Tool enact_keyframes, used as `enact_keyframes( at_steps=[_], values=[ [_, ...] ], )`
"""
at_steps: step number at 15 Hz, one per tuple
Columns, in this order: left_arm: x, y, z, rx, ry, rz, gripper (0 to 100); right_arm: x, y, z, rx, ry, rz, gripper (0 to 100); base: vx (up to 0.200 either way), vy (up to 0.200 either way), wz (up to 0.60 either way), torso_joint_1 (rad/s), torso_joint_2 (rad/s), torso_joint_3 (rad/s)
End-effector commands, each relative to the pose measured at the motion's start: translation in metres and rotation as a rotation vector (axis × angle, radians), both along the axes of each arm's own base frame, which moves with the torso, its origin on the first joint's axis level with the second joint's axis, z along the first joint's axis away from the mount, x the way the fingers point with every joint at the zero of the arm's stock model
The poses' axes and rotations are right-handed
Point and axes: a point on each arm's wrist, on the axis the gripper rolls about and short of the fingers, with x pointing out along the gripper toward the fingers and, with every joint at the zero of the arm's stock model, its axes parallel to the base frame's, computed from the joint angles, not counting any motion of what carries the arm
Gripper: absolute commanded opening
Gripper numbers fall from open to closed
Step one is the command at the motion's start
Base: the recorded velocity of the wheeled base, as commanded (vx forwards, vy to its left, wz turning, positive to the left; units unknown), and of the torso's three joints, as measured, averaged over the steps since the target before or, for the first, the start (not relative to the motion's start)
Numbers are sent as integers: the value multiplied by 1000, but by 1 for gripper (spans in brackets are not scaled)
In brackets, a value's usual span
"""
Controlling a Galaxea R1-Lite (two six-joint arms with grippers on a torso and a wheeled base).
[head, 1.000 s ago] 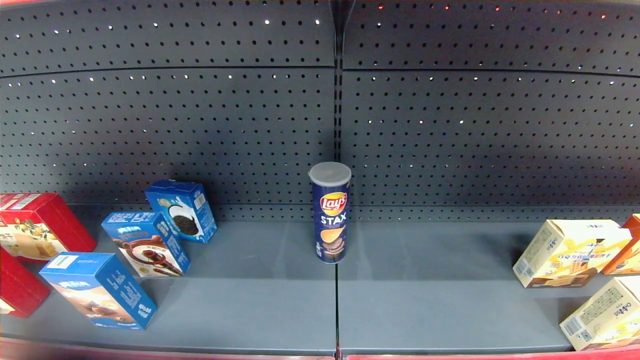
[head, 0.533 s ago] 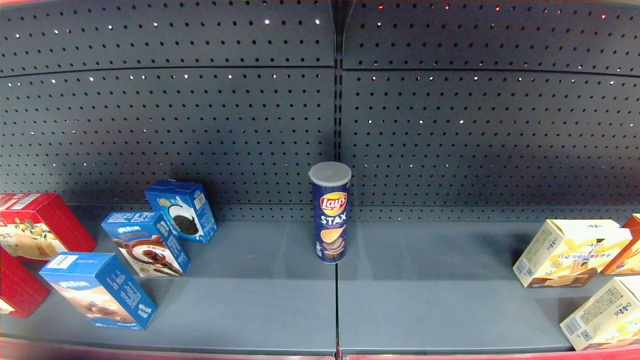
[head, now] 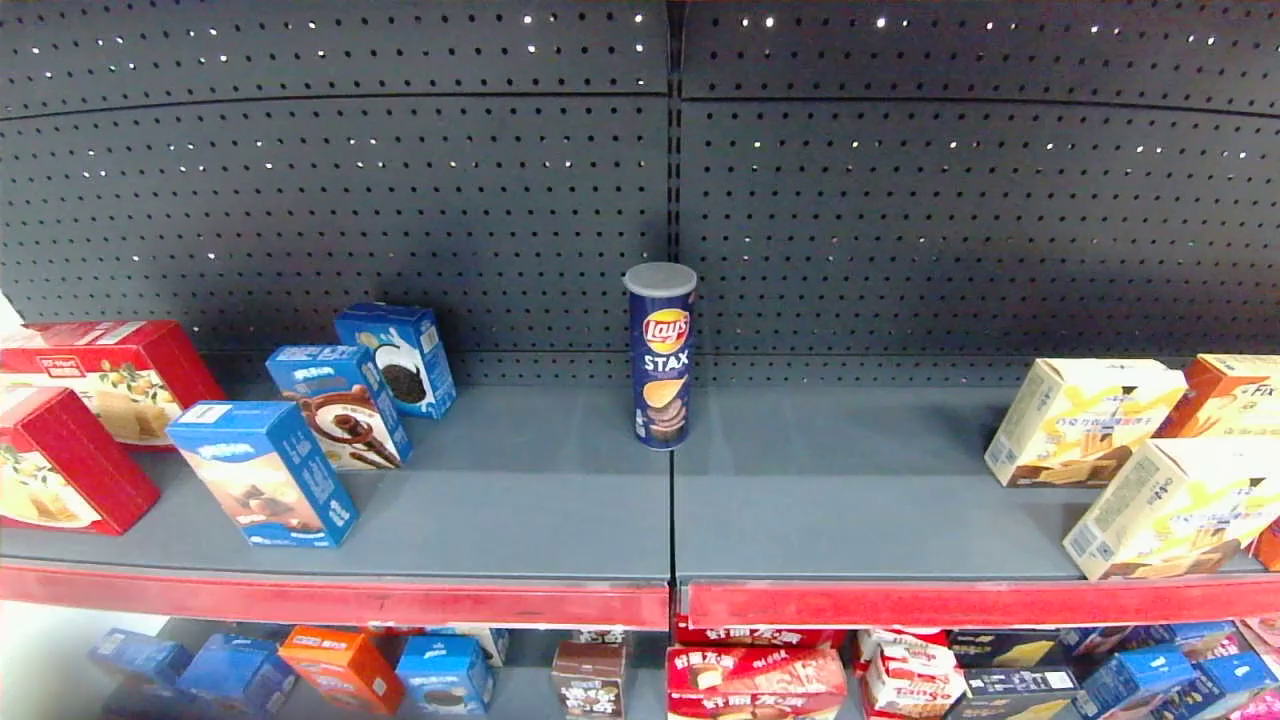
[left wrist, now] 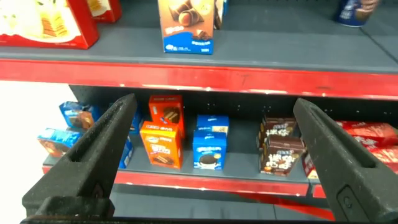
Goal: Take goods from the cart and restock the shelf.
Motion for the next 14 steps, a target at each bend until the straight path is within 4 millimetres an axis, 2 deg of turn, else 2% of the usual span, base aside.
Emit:
enact_keyframes(
  at_steps=[1,2,14],
  values=[
    [0,0,0,0,1,1,100,0,0,-1,-4,1,1,100,0,0,0,-41,51,41],
    [0,0,0,0,1,1,100,0,0,-1,-7,1,1,100,0,0,0,0,0,0],
    [0,0,0,0,1,1,100,-4,2,-1,-25,-21,1,100,0,0,-600,9,7,3]
  ],
)
